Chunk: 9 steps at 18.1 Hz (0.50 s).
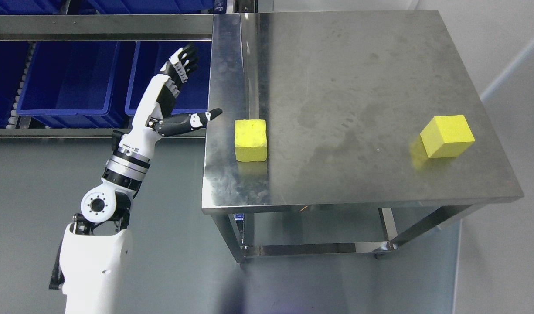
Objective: Move yellow foam block to right shelf middle
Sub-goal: 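Reach the left hand toward the yellow foam cube nearer the robot, then close the left hand around the nearer yellow foam cube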
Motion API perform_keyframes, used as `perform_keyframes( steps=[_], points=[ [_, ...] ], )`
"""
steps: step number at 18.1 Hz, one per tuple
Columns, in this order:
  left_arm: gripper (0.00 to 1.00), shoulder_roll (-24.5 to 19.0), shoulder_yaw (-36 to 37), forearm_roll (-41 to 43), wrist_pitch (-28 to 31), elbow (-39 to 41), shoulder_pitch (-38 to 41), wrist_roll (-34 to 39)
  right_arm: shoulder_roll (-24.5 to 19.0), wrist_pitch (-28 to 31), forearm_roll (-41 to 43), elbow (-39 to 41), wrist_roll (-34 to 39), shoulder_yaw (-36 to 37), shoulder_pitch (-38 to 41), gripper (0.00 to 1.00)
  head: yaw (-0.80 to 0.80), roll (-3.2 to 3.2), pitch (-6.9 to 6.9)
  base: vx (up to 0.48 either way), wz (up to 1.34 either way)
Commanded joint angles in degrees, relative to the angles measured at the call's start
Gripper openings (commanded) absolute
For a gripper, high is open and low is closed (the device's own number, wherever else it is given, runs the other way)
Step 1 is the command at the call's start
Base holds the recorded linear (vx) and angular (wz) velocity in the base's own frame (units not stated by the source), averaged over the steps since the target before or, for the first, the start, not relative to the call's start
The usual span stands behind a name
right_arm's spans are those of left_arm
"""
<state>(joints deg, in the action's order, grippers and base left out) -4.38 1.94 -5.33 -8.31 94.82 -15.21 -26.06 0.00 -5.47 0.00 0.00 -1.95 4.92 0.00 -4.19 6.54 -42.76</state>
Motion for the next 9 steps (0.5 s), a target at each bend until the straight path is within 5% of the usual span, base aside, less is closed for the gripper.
perform_keyframes(
  steps=[1,9],
  points=[
    [1.0,-2.12,8.95,1.02,2.86,0.19,-3.52,-7.07,1.0,0.02,-0.18,1.0,0.02,0.0,0.09,1.0,0.0,0.0,0.0,0.0,0.0],
    [0.99,-3.52,13.61,14.1,4.7,-0.07,-6.15,-9.09,1.0,0.02,-0.18,1.0,0.02,0.0,0.09,1.0,0.0,0.0,0.0,0.0,0.0]
  ],
)
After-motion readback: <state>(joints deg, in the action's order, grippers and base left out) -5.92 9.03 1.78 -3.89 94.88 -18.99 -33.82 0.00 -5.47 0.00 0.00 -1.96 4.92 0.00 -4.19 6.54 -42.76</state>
